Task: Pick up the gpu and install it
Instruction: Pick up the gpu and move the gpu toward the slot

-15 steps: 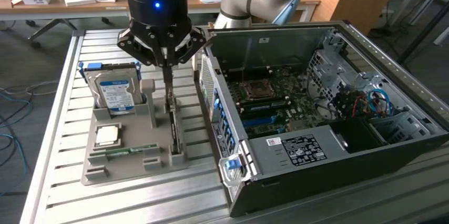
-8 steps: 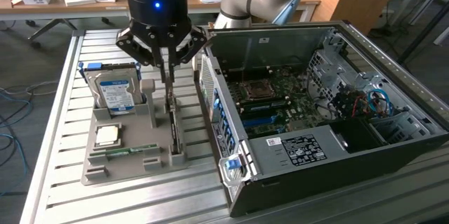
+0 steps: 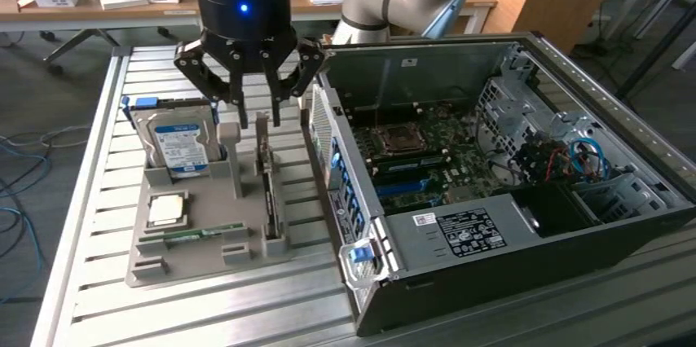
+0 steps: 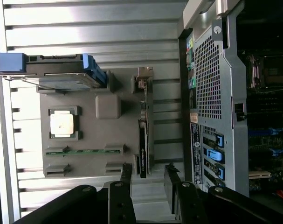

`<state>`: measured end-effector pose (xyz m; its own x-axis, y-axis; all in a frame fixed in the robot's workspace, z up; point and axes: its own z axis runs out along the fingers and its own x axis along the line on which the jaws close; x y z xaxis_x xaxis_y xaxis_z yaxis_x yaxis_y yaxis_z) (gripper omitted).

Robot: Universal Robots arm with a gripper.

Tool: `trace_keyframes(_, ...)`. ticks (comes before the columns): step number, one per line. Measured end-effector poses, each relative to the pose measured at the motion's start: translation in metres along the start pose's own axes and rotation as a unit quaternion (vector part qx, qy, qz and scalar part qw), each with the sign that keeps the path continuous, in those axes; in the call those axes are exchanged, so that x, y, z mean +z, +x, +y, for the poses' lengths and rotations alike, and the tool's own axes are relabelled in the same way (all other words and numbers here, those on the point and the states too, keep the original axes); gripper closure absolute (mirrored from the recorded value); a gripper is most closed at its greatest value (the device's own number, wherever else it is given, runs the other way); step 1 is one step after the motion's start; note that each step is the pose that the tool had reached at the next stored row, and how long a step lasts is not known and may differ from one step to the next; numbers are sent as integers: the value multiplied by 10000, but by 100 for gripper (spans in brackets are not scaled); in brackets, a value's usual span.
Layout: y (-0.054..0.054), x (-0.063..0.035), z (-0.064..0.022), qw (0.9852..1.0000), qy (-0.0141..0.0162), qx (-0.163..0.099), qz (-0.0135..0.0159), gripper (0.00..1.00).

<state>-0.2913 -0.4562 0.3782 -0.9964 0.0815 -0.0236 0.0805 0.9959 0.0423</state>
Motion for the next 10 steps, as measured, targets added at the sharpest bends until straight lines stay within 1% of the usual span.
trace_keyframes(3, 1, 13, -1, 10000, -2, 0, 0, 59)
trace_keyframes(10, 3, 136, -6, 10000, -3, 0, 1, 59)
